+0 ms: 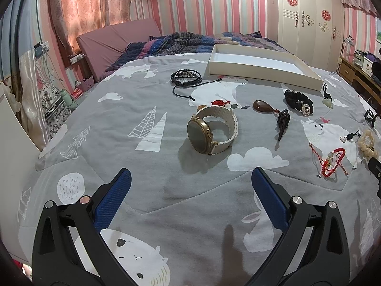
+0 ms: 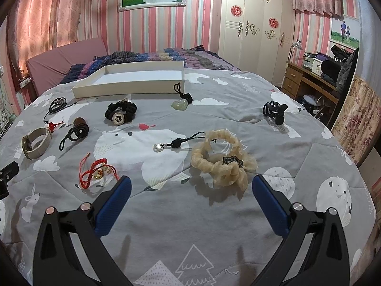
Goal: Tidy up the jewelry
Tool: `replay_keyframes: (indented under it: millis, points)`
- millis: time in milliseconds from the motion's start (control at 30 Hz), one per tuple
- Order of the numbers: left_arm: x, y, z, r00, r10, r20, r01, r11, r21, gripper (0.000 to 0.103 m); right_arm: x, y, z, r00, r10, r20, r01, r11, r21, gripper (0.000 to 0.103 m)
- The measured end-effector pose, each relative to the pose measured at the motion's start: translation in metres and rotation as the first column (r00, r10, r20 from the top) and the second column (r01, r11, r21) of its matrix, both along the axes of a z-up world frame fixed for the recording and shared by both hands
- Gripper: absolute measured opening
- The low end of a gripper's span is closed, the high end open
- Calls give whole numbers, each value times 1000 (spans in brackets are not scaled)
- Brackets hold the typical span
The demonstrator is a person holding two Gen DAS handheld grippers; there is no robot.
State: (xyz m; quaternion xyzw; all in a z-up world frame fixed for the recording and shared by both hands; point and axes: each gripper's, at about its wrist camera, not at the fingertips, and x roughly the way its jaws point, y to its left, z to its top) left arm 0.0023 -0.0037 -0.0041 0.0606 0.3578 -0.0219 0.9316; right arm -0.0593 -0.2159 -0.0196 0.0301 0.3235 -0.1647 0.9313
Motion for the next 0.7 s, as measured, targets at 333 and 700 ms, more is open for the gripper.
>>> replay_keyframes:
  millis: [333,700]
  points:
    - [1,1,-1,1000,2,0,-2,1000,-2,100,0,-1,0,1000,-4,0,4,1000,4,101]
    - [0,1,0,1000,2,-2,-2,1000,-4,100,0,-3,-2,1000,-10,-2,10,1000,17,101]
